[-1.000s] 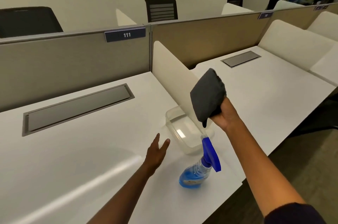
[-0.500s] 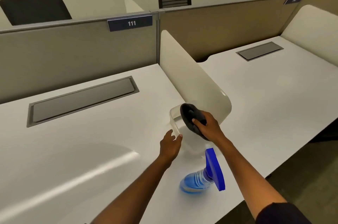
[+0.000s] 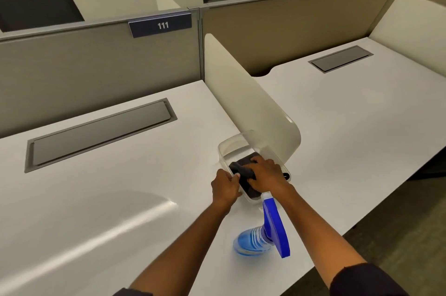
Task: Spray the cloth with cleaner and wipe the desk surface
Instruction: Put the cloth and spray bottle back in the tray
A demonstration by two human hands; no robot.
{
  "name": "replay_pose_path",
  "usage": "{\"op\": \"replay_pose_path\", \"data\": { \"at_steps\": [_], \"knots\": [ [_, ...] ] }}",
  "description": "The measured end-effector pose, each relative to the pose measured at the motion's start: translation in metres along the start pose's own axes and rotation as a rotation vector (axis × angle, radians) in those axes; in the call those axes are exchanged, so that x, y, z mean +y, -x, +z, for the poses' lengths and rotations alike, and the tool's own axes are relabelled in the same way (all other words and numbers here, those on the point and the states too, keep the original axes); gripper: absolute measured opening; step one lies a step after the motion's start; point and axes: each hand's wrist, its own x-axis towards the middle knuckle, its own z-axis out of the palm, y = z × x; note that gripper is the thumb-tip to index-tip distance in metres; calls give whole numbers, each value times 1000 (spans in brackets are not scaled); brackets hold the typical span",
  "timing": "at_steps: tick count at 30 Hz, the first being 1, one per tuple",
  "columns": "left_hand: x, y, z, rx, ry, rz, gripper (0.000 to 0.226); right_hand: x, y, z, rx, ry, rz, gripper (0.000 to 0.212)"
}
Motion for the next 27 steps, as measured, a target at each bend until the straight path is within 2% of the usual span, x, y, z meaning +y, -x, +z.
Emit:
{"op": "replay_pose_path", "data": {
  "at_steps": [4,9,14,17,21,22,24,27],
  "knots": [
    [5,3,-1,-3,66,-42,17,-5,3,-3,-15,91,19,39],
    [7,6,-1,-2,71,-47,15,-11,5,-4,-148,123,80,69],
    [6,9,-4,-11,107,-47,18,-11,7,-10,-164,50,85,63],
    [5,9,-4,-25,104,-52,28,-7,18,-20,-76,-202,69,48],
    [3,12,-4,-25,82,-68,50,1,56,-45,-4,-810,12,29],
    [2,13,-4,-26,78,-62,53,4,69,-52,-15,-931,-15,28],
    [1,15,-4,-31,79,-46,57,11,94,-64,-68,-1086,-74,40],
    [0,17,-4,-30,67,-31,56,22,129,-75,-184,-1150,-154,52]
  ]
}}
